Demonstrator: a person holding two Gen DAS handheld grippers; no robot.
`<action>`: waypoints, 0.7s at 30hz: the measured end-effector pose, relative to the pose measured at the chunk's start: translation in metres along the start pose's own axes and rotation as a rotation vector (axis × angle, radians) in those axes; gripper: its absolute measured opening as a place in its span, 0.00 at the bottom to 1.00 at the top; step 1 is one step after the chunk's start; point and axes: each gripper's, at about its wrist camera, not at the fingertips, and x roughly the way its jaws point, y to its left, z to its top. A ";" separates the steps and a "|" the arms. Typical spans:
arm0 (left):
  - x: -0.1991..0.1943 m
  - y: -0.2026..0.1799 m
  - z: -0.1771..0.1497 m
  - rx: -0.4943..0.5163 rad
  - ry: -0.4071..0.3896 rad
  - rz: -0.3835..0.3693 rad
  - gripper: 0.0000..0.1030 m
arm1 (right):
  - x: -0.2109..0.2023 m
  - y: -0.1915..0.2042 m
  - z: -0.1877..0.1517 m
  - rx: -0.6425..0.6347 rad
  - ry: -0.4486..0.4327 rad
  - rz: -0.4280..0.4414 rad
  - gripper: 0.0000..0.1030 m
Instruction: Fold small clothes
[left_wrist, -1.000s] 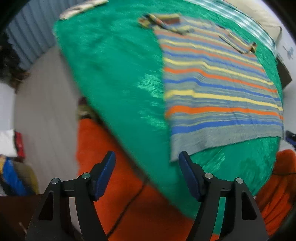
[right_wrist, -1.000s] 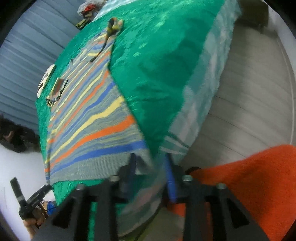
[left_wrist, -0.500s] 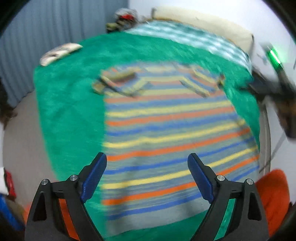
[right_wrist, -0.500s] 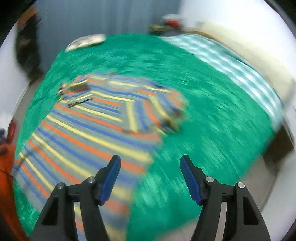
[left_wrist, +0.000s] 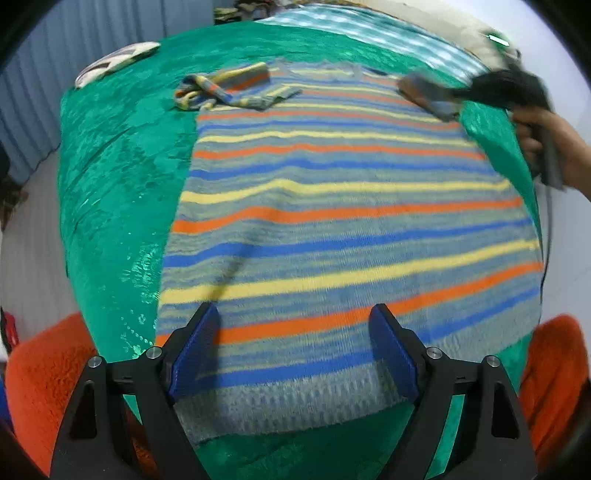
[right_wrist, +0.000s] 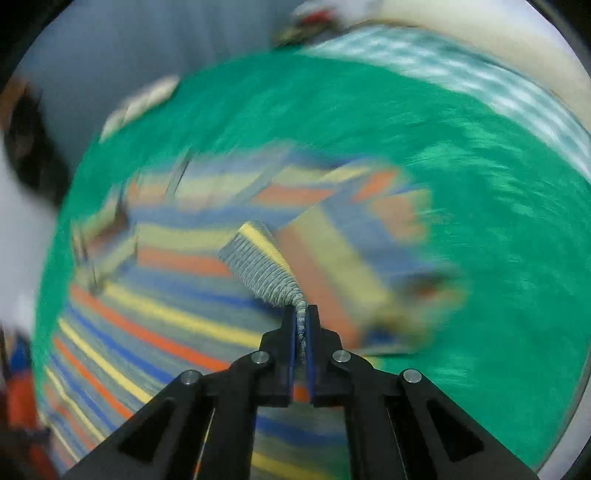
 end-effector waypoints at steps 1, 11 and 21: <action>0.000 0.001 0.001 -0.010 0.000 -0.001 0.83 | -0.020 -0.027 0.002 0.068 -0.038 -0.005 0.04; -0.008 -0.014 0.002 -0.003 -0.002 -0.012 0.83 | -0.090 -0.214 -0.038 0.474 -0.080 -0.127 0.04; -0.015 -0.017 -0.009 0.038 -0.005 0.020 0.83 | -0.069 -0.224 -0.076 0.522 -0.029 -0.241 0.04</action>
